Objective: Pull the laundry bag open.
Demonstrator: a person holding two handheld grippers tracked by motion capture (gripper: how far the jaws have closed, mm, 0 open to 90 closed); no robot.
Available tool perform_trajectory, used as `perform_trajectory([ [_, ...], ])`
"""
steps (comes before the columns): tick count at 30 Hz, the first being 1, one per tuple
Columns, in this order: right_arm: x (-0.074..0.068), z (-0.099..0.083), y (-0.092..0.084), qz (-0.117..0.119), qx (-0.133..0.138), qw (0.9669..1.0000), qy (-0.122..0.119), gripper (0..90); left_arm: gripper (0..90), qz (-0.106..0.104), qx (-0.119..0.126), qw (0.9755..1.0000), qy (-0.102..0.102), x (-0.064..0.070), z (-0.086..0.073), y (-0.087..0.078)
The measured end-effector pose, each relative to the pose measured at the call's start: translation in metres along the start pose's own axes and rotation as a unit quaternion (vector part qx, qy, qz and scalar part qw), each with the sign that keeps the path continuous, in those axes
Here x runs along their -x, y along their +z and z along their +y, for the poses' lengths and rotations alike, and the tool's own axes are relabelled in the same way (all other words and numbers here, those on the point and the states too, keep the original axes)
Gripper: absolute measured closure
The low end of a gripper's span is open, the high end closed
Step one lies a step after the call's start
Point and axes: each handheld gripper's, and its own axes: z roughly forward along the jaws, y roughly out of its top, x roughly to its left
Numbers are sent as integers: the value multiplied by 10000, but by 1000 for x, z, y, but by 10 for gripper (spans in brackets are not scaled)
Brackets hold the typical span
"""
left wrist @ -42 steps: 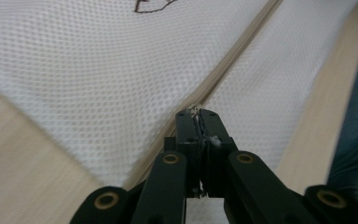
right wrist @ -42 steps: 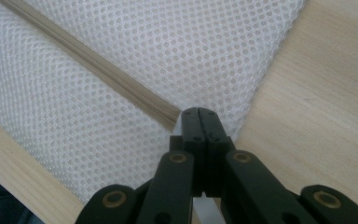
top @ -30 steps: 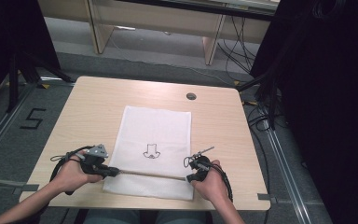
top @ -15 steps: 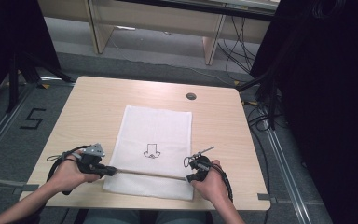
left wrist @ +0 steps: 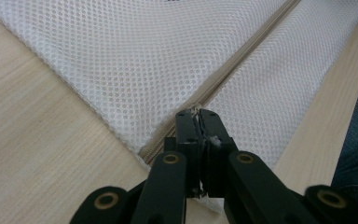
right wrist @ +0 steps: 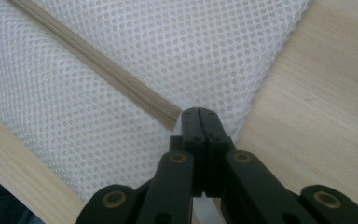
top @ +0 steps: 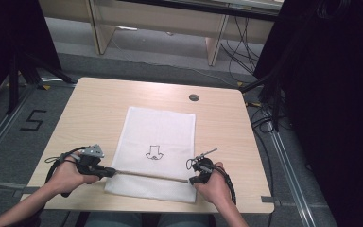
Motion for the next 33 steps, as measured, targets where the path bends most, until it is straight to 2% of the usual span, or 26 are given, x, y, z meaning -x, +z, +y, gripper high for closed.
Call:
perform_trajectory([
  [8, 0, 0, 0, -13, 3, 10000, -6, 900, 876, -7, 38, 10000, -73, -1, -3, -2],
  [10, -1, 0, 0, -40, -1, 10000, -16, 900, 876, 167, -52, 9998, 99, -3, -3, -4],
  [11, -1, 0, 0, -40, -1, 10000, -16, 900, 876, 167, -52, 9998, 99, -3, -3, -4],
  [12, 0, 0, 0, -27, 1, 10000, -10, 900, 876, 125, 13, 9999, -78, -5, -5, -6],
  [13, 0, 0, 0, -21, 1, 10000, -9, 900, 876, 187, -7, 9998, -47, -7, -6, -8],
  [21, 0, 0, 0, -16, -23, 10000, -4, 900, 876, 171, 8, 9998, -99, -9, -9, -10],
  [25, 0, 0, 0, 14, -12, 10000, 0, 900, 876, 128, 37, 9997, -194, -9, -10, -10],
  [33, 0, 0, 0, 0, -6, 10000, -3, 900, 875, 181, -14, 9997, -145, -11, -11, -11],
])
